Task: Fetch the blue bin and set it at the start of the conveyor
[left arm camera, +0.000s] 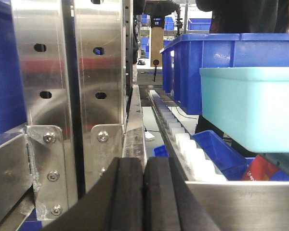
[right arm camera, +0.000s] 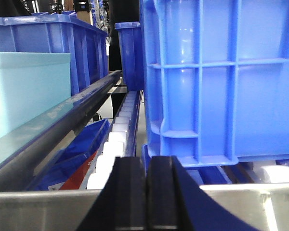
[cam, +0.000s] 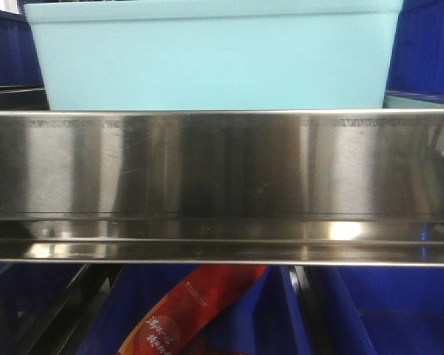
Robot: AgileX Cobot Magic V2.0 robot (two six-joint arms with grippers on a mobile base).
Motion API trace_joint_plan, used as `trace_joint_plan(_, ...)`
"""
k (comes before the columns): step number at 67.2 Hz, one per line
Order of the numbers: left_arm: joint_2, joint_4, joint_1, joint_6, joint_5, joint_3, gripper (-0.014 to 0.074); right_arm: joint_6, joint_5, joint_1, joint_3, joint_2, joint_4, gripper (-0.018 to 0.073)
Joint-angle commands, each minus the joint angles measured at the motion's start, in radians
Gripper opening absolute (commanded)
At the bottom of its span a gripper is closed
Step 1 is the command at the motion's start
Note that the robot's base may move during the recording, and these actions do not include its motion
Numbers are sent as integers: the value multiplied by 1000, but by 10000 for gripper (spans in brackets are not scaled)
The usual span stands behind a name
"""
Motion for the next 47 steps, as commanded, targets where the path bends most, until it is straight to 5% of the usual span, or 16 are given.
trace_joint_plan(1,-3,-4,-6,3,-18,-3,-111,-9,-23,4,0,-3,0,-162)
trace_joint_plan(47,-3,-4,-5,3,-74,-3,-111,-9,-78,3,0,-3,0,-162)
